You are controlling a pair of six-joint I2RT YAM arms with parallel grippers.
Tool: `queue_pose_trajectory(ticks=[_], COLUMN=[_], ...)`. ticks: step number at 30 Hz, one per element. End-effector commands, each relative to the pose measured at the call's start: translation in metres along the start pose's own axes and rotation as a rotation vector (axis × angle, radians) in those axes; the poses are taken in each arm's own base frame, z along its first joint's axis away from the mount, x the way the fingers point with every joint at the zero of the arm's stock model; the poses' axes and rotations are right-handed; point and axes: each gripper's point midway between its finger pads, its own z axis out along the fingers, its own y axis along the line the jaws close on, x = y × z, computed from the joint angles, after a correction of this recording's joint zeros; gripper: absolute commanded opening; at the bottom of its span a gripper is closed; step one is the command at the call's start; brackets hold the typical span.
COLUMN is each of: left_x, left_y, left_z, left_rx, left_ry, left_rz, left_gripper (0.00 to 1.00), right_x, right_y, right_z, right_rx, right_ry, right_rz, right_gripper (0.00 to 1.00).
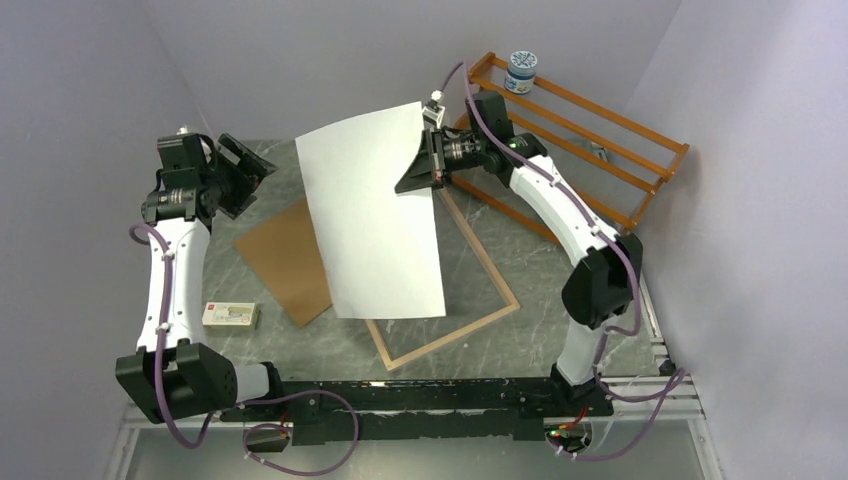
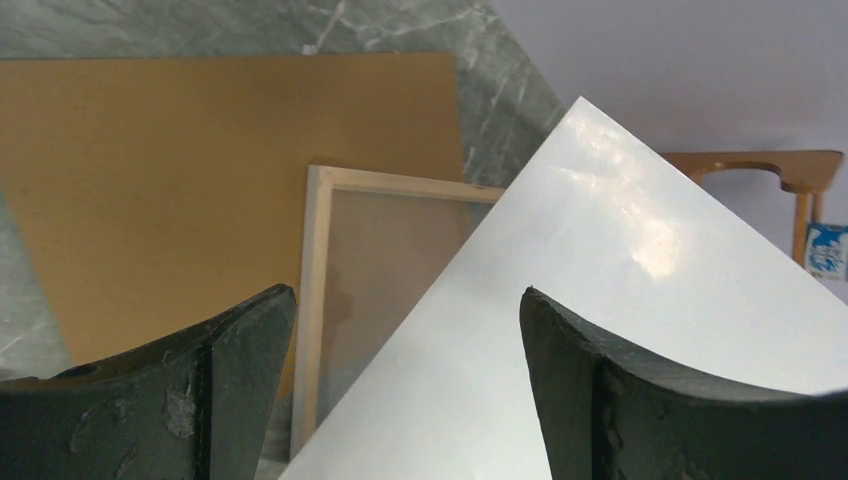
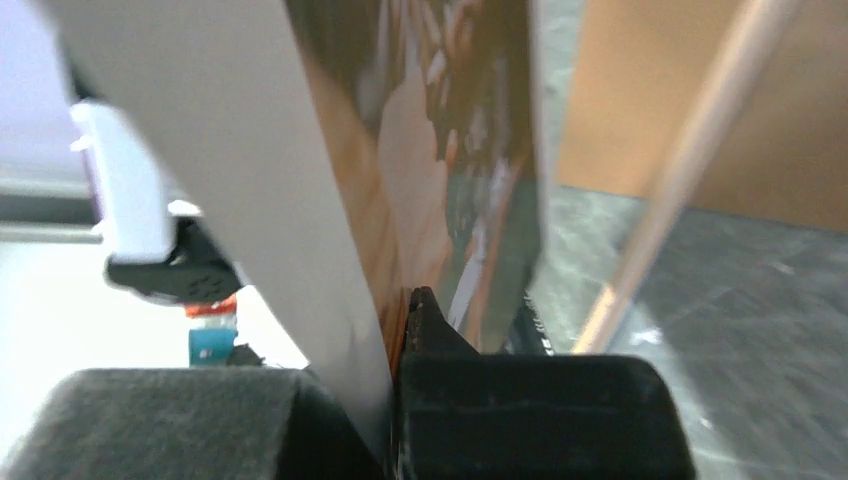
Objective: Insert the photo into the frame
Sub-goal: Turn over the photo from the photo frame.
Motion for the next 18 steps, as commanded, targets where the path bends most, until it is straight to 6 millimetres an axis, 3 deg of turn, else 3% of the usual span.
queue_pose_trajectory(ticks=[1, 4, 7, 11, 18], left_x=[-0.016, -0.016, -0.009, 0.005, 0.035], left_y=[0.002, 0.004, 0.006, 0.012, 0.02], left_z=[-0.016, -0.017, -0.013, -0.003, 0.024], left_rx=[-0.031, -0.038, -0.033, -0.026, 0.012], left_ry=[-0.101, -0.101, -0.073, -0.021, 0.12], left_rz=[0.052, 0.06, 0.055, 0.039, -0.028], left_gripper=[0.88, 0.88, 0.87, 0.87, 0.82], right_x=[0.01, 0.018, 0.025, 0.023, 0.015], right_y=[-0.1, -0.151, -0.19, -0.219, -0.254], right_z=[-0.02, -0.032, -0.047, -0.063, -0.074], right_rx=[0.308, 0.42, 0.516, 0.64, 0.753], right_ry=[0.045, 0.096, 0.141, 0.157, 0.221], right_rz=[0.094, 0.115, 0.127, 0.105, 0.011], right_gripper=[0.0, 0.0, 0.0, 0.0, 0.0])
